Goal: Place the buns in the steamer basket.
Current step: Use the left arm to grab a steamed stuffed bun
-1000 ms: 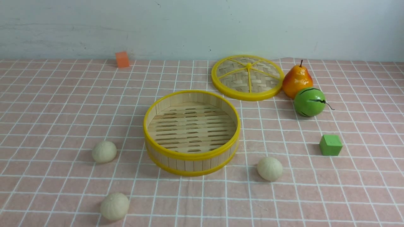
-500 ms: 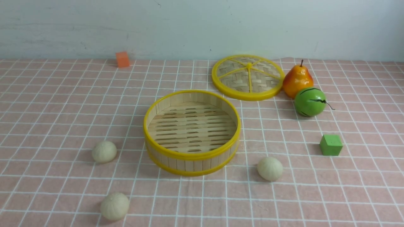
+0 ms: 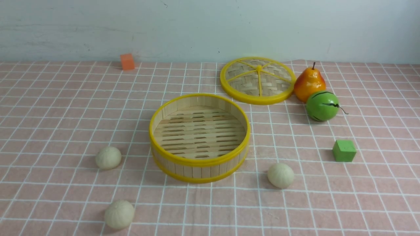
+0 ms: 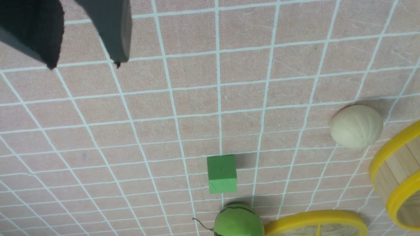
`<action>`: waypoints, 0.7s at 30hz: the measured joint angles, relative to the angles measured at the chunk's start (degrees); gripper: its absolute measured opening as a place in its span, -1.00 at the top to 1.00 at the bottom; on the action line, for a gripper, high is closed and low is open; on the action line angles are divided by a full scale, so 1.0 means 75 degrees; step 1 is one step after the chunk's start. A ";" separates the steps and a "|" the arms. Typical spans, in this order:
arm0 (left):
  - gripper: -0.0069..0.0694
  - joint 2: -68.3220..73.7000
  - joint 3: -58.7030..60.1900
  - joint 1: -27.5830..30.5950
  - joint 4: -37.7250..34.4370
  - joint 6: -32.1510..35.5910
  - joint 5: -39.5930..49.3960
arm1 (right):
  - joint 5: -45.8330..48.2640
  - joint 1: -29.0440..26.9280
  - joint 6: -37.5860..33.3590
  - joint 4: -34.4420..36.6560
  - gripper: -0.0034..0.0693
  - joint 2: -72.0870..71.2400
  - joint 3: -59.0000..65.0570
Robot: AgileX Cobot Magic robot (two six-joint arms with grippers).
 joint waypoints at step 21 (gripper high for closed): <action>0.19 0.0000 0.0000 0.0000 -0.4316 -0.3716 -0.1154 | 0.0051 0.0000 0.1233 0.3714 0.25 0.0000 0.0000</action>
